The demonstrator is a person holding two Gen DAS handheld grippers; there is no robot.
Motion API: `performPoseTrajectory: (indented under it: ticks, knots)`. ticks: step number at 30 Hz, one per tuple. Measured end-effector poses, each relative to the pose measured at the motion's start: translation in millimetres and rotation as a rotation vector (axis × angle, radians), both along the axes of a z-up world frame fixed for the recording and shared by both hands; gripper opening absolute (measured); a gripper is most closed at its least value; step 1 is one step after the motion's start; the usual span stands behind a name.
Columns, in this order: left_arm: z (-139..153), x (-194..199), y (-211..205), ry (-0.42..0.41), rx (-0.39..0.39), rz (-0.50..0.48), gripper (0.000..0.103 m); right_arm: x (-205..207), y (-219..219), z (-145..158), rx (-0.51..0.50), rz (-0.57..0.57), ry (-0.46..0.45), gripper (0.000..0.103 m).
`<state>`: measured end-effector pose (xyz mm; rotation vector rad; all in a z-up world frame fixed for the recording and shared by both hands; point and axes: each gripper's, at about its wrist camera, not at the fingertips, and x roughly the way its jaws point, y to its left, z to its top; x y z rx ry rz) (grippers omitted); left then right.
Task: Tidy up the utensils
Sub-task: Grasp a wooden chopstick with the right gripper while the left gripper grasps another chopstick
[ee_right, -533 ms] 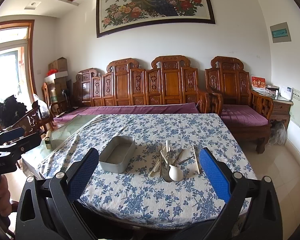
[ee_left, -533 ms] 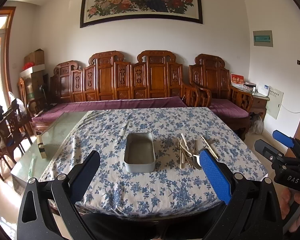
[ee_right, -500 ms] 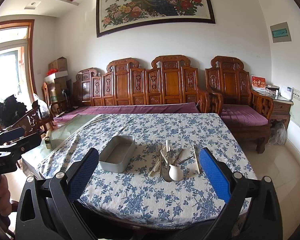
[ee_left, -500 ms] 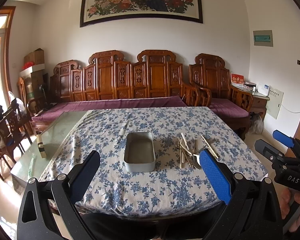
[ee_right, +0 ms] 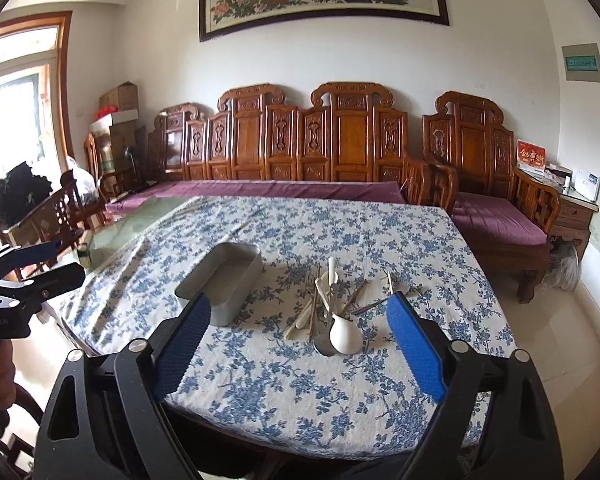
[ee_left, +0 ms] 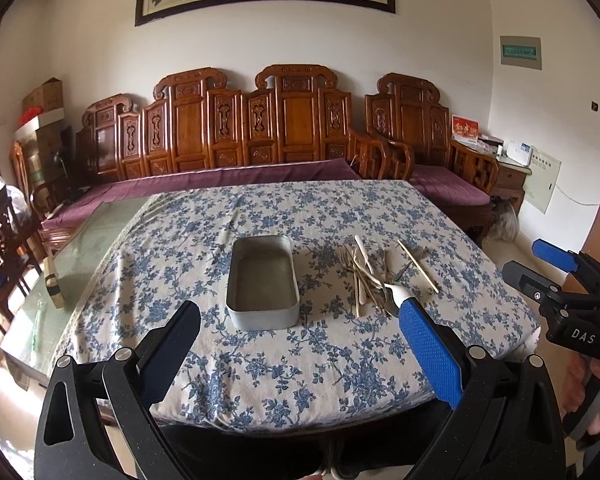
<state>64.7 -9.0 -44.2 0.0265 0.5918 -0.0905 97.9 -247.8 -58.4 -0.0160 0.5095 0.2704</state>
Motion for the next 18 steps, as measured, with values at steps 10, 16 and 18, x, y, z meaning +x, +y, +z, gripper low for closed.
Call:
performPoseTrajectory:
  ticks: [10, 16, 18]
  knots:
    - [-39.3, 62.0, -10.6, 0.107, -0.015, -0.048, 0.096, 71.4, -12.8, -50.9, -0.053, 0.022, 0.156, 0.068]
    - [-56.4, 95.5, -15.3, 0.162, -0.013, -0.076, 0.096, 115.0, -19.5, -77.3, -0.087, 0.019, 0.227, 0.062]
    - [-61.9, 105.1, -17.6, 0.176, -0.009, -0.084, 0.095, 131.3, -25.5, -87.0, -0.1, 0.008, 0.25, 0.06]
